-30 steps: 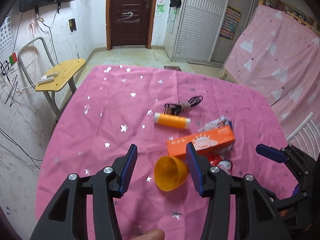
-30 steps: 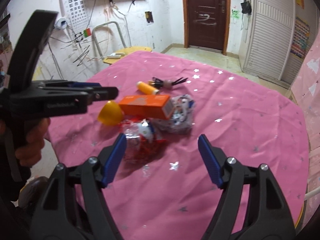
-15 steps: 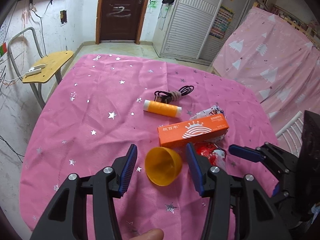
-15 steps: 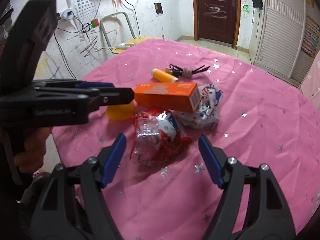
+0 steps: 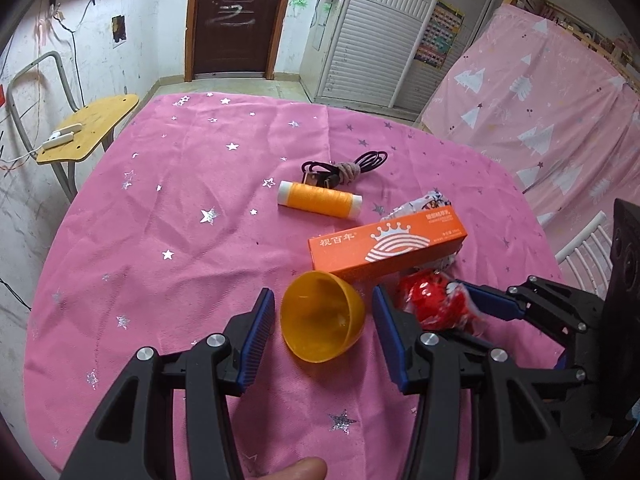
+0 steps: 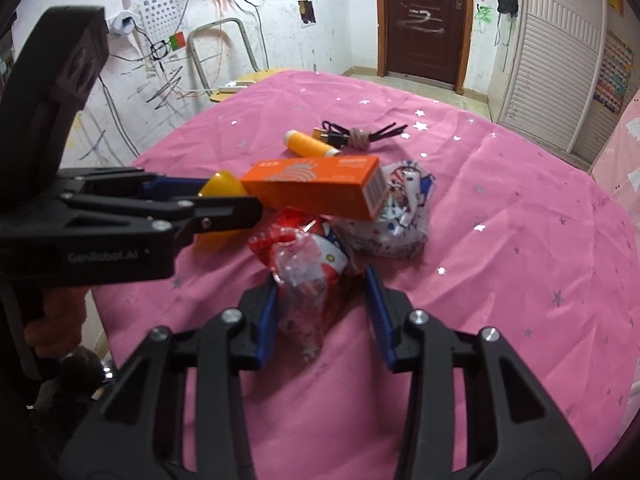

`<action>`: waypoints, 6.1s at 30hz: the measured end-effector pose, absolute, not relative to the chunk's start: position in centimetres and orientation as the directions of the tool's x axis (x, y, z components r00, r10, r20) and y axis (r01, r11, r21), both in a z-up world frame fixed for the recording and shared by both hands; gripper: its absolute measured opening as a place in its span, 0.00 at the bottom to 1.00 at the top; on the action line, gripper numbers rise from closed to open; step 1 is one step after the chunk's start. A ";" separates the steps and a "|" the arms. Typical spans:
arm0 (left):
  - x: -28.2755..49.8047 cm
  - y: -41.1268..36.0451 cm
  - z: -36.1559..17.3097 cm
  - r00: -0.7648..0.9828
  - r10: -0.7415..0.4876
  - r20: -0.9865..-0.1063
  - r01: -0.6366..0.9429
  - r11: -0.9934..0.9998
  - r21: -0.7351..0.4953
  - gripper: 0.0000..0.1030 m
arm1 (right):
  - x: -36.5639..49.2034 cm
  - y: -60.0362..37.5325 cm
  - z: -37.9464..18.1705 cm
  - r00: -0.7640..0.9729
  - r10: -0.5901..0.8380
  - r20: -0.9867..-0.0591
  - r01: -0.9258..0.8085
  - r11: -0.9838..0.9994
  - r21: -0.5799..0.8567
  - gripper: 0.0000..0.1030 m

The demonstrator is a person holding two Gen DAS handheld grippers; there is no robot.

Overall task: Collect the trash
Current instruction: 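Grasp the orange cup with the left tool while the right tool grasps the red candy wrapper, then carry the orange cup and red wrapper over the yellow bin with both tools, then open both tools to drop the orange cup and red wrapper into the bin, then move both open tools back over the orange box and remaining items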

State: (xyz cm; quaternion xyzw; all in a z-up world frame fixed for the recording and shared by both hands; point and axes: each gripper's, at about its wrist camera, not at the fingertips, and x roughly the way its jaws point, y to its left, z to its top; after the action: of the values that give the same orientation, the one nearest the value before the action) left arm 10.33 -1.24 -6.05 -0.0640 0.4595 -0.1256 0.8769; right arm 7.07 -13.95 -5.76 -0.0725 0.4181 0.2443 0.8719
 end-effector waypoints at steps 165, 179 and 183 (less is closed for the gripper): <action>12.0 -11.1 1.1 0.649 -0.226 -0.726 0.182 0.973 -0.140 0.65 | 8.6 -27.4 -2.3 0.693 0.242 -0.680 -0.245 0.965 0.094 0.65; 12.5 -5.8 -2.1 0.628 -0.152 -0.763 0.037 0.985 -0.166 0.86 | 9.7 -23.4 -2.9 0.661 0.259 -0.704 -0.302 0.951 0.066 0.70; 12.6 -5.6 -2.9 0.618 -0.164 -0.769 0.024 0.982 -0.190 0.91 | 10.0 -23.1 -3.2 0.657 0.255 -0.710 -0.302 0.951 0.063 0.70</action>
State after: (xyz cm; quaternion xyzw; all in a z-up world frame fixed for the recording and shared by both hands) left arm 12.56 -5.59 -2.86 -0.0805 0.4341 -0.0523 0.8957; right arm 10.02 -23.07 -3.20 -0.0300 0.3851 0.1531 0.9096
